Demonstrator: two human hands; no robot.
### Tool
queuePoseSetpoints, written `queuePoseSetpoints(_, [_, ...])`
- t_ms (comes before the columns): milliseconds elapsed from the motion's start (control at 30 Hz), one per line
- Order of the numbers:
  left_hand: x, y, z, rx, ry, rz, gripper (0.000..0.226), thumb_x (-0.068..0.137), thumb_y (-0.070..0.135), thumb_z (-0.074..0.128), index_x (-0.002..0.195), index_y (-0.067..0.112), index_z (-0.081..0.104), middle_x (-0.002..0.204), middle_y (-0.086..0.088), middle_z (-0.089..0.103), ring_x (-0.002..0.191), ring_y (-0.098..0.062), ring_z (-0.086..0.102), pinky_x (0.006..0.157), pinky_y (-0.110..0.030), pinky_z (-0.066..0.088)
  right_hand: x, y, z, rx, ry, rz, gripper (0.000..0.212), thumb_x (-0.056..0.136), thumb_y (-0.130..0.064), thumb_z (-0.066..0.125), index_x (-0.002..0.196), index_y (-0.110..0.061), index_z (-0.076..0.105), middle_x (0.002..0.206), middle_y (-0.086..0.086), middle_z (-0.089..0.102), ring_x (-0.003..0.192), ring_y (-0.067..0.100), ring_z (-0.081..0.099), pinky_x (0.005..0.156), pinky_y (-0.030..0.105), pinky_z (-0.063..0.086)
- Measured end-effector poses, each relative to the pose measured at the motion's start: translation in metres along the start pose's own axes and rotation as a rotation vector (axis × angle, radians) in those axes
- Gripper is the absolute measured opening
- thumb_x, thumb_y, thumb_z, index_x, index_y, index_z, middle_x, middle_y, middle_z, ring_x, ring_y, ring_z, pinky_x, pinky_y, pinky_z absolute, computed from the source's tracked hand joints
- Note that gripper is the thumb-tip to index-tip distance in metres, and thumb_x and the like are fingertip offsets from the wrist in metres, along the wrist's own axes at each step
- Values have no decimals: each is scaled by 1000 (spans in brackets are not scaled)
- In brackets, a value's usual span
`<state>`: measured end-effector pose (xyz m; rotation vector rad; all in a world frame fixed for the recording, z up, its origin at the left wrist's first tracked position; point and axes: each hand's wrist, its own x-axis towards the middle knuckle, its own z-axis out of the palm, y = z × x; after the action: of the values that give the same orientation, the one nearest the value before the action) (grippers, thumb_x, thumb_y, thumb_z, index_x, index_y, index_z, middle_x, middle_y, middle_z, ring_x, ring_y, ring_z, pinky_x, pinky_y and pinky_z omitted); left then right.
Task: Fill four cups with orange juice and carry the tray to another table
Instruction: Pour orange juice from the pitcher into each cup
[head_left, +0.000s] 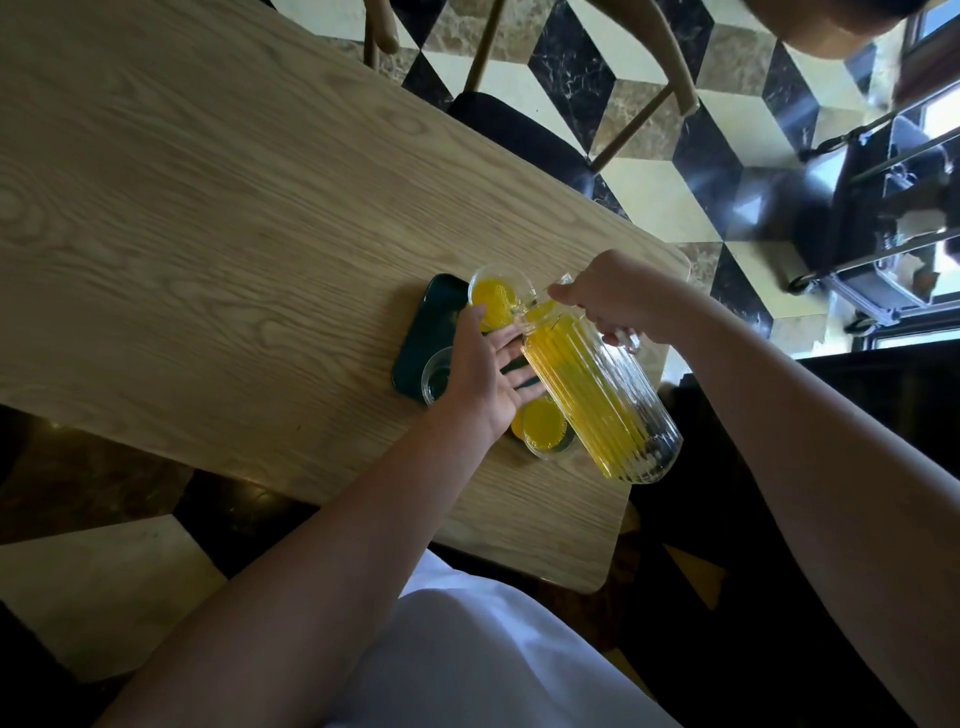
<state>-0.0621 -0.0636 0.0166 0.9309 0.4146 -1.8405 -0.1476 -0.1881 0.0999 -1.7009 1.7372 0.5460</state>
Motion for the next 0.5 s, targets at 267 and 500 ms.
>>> queuePoseSetpoints(267, [-16,16,17,102,25,52,69,101,57,40,150,10,49,161,-15,39,146,-41,38,120,-60,30,-19,9,-8,168,66,-39,44,93,-41,63,67,-8,52,53,7,53,37,19,49,46,25,41])
queuePoseSetpoints(500, [-39,12,29,153,3,41,66,102,57,38,147,10,52,160,-13,41,147,-41,37,120,-58,30,-43,17,-16,280,99,-48,43,93,-36,65,67,-5,50,53,9,49,38,20,44,48,27,40])
